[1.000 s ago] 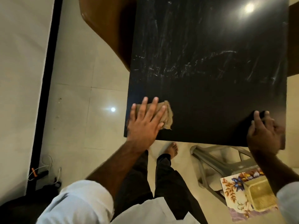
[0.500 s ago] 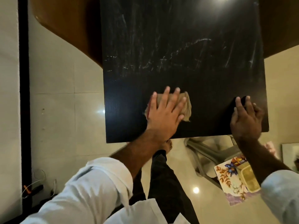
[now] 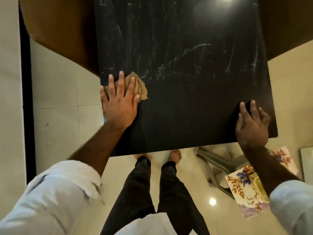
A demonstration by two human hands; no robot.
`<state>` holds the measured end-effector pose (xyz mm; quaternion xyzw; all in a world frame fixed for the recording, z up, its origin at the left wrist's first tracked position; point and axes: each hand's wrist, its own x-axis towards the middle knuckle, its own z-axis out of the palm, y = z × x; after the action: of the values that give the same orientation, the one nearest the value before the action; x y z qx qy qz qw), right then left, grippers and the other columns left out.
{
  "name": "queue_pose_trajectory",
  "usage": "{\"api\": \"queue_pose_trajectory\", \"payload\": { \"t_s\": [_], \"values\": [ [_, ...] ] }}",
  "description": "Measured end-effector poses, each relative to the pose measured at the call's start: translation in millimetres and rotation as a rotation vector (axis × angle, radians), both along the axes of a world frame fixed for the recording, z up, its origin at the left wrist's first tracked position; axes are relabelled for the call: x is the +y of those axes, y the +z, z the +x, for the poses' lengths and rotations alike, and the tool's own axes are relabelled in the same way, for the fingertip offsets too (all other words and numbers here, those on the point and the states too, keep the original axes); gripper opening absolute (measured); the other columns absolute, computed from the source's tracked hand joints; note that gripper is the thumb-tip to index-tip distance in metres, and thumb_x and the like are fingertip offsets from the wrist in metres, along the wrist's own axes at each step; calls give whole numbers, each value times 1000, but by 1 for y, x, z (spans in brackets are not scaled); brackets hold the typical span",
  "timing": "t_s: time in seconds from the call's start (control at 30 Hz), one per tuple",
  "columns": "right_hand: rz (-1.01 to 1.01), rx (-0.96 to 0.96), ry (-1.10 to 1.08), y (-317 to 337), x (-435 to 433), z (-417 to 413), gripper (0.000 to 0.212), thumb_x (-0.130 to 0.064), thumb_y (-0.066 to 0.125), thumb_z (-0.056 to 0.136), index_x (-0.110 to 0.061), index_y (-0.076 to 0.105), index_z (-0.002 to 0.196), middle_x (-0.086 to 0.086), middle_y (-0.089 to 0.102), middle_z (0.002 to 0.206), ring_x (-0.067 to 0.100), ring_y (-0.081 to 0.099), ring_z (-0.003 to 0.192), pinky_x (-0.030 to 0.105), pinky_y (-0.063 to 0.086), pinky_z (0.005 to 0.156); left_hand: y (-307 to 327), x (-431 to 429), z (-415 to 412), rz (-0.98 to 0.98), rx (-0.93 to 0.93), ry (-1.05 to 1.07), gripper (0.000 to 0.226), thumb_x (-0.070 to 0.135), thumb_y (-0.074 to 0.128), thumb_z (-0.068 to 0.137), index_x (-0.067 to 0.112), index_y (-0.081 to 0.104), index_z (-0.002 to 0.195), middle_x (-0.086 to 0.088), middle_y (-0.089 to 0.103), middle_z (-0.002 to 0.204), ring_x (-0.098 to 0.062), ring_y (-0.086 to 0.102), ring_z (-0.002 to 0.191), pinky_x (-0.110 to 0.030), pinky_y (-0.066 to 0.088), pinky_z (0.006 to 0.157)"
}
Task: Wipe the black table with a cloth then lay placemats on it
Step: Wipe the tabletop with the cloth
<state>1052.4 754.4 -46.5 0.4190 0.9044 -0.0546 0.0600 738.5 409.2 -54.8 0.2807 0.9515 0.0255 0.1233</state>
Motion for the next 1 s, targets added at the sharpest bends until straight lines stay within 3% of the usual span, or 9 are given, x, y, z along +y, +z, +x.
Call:
{"api": "queue_pose_trajectory", "payload": {
  "t_s": [0.1, 0.23, 0.37, 0.53, 0.6, 0.77, 0.9, 1.0],
  "values": [
    [-5, 10, -8, -1, 0, 0, 52, -41, 43, 116, -27, 46, 166, 10, 40, 174, 44, 33, 153, 62, 48, 111, -4, 55, 0, 14, -1, -58, 71, 64, 16, 113, 36, -2, 175, -4, -12, 184, -38, -10, 169, -72, 4, 131],
    [-21, -33, -14, -2, 1, 0, 53, -43, 39, 116, -27, 44, 167, 10, 38, 175, 43, 30, 155, 61, 44, 118, 3, 115, 51, 40, -52, -312, 71, 60, 25, 113, 35, 3, 175, -6, -11, 184, -40, -10, 169, -73, 4, 130],
    [-106, -60, -45, 8, -1, -9, 54, -40, 42, 116, -26, 40, 168, 12, 32, 177, 45, 25, 157, 65, 39, 123, 5, 104, 110, 11, -135, -522, 74, 61, 26, 113, 36, -5, 175, -4, -23, 182, -38, -18, 168, -72, -2, 129],
    [-122, 57, 85, 40, -84, -60, 54, -37, 43, 115, -19, 42, 166, 10, 38, 174, 36, 26, 163, 59, 29, 131, 20, 65, 102, 116, -261, -539, 73, 58, 30, 114, 37, -5, 175, -2, -21, 183, -34, -19, 168, -66, -8, 133],
    [-146, 57, 195, 43, -140, -82, 58, -44, 41, 113, -22, 41, 167, 8, 36, 176, 36, 22, 166, 60, 27, 132, 26, 50, 77, 186, -246, -438, 70, 51, 27, 115, 31, -3, 176, -1, -15, 184, -29, -15, 169, -60, -6, 135],
    [-220, -29, 260, 17, -223, -127, 77, -74, 38, 105, -45, 15, 173, 6, 6, 184, 47, -5, 167, 67, 14, 130, 4, 4, 7, 27, -151, -240, 70, 54, 21, 115, 24, 3, 176, -2, -12, 184, -29, -13, 169, -58, -1, 136],
    [-209, -57, 233, 6, -232, -119, 75, -78, 37, 104, -55, 12, 171, 2, -1, 185, 48, -11, 167, 73, 25, 126, -13, -1, 2, 3, -78, -290, 72, 57, 19, 115, 24, 0, 176, -3, -12, 184, -31, -9, 170, -60, 4, 136],
    [-210, -117, 172, 14, -220, -88, 79, -81, 37, 102, -58, 4, 170, 3, -10, 184, 49, -15, 166, 75, 23, 124, -13, 1, 4, -1, -67, -276, 74, 58, 15, 114, 23, -1, 176, -4, -12, 184, -32, -9, 170, -61, 7, 136]
  ]
}}
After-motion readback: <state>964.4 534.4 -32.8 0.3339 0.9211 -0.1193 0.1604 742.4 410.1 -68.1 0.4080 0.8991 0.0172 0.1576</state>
